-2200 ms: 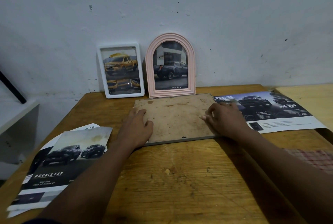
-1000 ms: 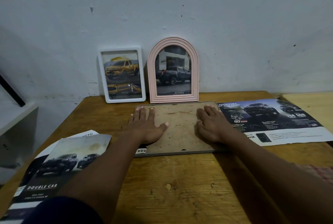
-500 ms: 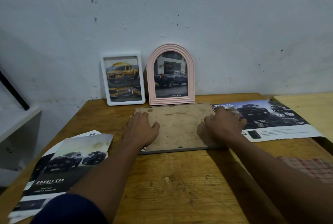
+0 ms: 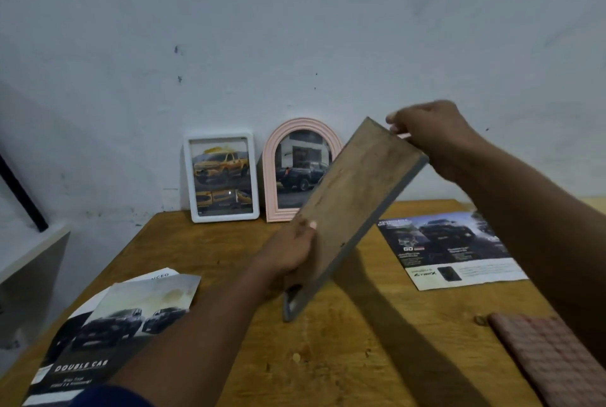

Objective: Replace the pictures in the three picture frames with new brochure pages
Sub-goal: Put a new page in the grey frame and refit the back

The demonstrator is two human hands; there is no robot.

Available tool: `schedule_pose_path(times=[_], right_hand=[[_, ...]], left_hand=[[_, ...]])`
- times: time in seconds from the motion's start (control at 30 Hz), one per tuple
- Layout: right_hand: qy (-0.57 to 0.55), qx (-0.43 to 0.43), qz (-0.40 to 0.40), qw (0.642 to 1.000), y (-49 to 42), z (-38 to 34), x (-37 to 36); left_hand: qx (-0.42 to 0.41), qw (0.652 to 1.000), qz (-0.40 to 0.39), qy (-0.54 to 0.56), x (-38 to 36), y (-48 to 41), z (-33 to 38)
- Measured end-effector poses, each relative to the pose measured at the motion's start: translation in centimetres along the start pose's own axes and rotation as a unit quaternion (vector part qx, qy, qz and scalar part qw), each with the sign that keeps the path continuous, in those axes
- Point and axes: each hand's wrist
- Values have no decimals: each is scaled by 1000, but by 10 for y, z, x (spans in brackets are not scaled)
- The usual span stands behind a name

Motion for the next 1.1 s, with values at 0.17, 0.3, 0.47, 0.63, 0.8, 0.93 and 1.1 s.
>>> schedule_pose_path(times=[0.17, 0.3, 0.47, 0.63, 0.8, 0.93, 1.1], right_hand=[[70, 58, -104, 990, 9, -64, -8], [7, 56, -172, 984, 21, -76, -33], [-2, 50, -229, 972, 37, -67, -66], [103, 47, -206, 972, 52, -14, -75], [232, -40, -180, 955, 77, 78, -59], [325, -81, -178, 925, 98, 143, -42], [379, -56, -177, 907, 118, 175, -36]], left_hand=[[-68, 990, -29, 119, 19, 4, 73], [-90, 965, -6, 245, 77, 15, 101], [-65, 978, -2, 196, 143, 43, 107], [-1, 975, 31, 220, 161, 54, 68], [65, 942, 51, 324, 146, 58, 3], [111, 961, 65, 244, 114, 65, -30], [66, 996, 53, 5, 70, 66, -62]])
Point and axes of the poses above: each hand's wrist, its own y-axis away from the middle knuckle, its own x-axis out of the back of the hand, z = x × y, and after that the axes turned 8 degrees about -y, right-handed
